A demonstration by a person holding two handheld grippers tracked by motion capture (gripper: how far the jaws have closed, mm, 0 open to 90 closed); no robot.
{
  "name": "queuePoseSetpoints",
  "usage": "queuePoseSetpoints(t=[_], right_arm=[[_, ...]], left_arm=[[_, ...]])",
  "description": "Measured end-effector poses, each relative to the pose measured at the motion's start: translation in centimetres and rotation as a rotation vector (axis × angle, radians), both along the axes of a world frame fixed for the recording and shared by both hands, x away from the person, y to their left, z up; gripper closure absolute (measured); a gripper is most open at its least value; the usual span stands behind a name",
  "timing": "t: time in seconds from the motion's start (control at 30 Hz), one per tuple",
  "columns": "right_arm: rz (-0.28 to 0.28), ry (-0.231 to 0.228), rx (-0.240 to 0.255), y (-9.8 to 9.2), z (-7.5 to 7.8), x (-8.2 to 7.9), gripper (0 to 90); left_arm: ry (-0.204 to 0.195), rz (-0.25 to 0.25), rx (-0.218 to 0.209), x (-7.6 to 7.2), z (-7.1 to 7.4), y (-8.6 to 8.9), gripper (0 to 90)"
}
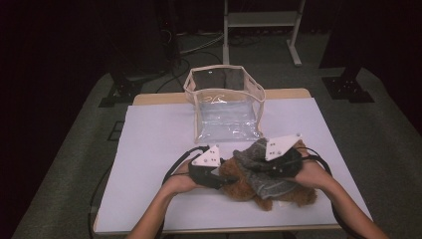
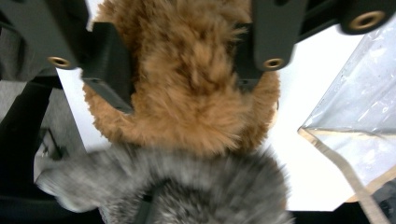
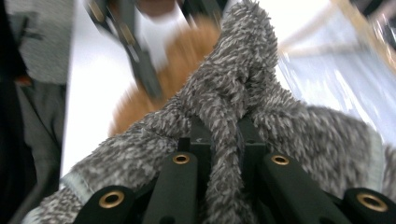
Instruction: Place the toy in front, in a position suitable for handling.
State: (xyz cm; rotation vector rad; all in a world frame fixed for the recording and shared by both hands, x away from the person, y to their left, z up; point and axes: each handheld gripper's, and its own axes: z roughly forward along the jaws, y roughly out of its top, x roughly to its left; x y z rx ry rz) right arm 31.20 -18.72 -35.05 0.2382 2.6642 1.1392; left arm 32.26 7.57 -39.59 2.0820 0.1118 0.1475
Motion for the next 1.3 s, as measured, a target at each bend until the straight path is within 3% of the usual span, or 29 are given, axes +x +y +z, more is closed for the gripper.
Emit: queuePoseSetpoints(t=[0.07, 0.17, 0.23, 0.37, 0.47, 0.6, 0.67, 0.73, 0.8, 0.93, 1.03, 1.13, 1.3], right_arm=[[-0.041, 0.007, -0.018, -1.9, -0.6, 0.2, 80.5], [-0.088, 0.027, 0.006, -4.3, -1.1, 0.1, 80.7], [-0.111, 0.031, 0.013, -5.3, -1.3, 0.1, 80.8], [-0.122, 0.050, 0.044, -6.1, -1.8, 0.1, 80.8], [-0.123, 0.056, 0.046, -6.1, -1.9, 0.1, 80.9], [-0.123, 0.058, 0.039, -6.0, -1.9, 0.4, 80.9], [-0.126, 0.068, 0.042, -5.9, -2.1, 0.5, 80.9], [-0.125, 0.074, 0.041, -5.7, -2.3, 0.5, 81.0], [-0.127, 0.074, 0.044, -5.5, -2.4, 0.5, 81.0], [-0.118, 0.082, 0.065, -4.8, -2.3, 0.6, 81.0], [-0.119, 0.088, 0.107, -4.5, -2.0, 0.5, 81.0], [-0.112, 0.082, 0.160, -4.1, -1.5, 0.3, 81.1], [-0.087, 0.064, 0.237, -2.7, -0.5, 0.3, 81.2]], left_arm=[[-0.003, 0.008, -0.015, 0.2, -0.4, 0.5, 39.7], [0.004, 0.026, 0.024, 0.4, -1.2, 1.0, 29.1], [0.030, 0.033, 0.024, 0.8, -2.1, 1.1, 25.3], [0.091, 0.032, -0.031, 1.4, -3.1, 0.8, 18.9], [0.146, 0.032, -0.023, 1.9, -3.7, 0.4, 14.3], [0.168, 0.028, -0.037, 2.0, -4.1, -0.4, 12.0], [0.165, 0.028, -0.060, 1.9, -4.3, -0.8, 15.7], [0.154, 0.035, -0.094, 1.9, -4.3, -0.7, 30.2], [0.150, 0.043, -0.127, 1.9, -4.3, -0.6, 39.2], [0.108, 0.044, -0.180, 1.6, -2.6, -0.4, 45.3], [0.079, 0.037, -0.166, 1.4, -1.1, -0.3, 45.9], [0.064, 0.025, -0.180, 1.1, 0.2, 0.1, 46.0], [0.006, 0.024, -0.166, 0.8, 3.2, 1.6, 46.0]])
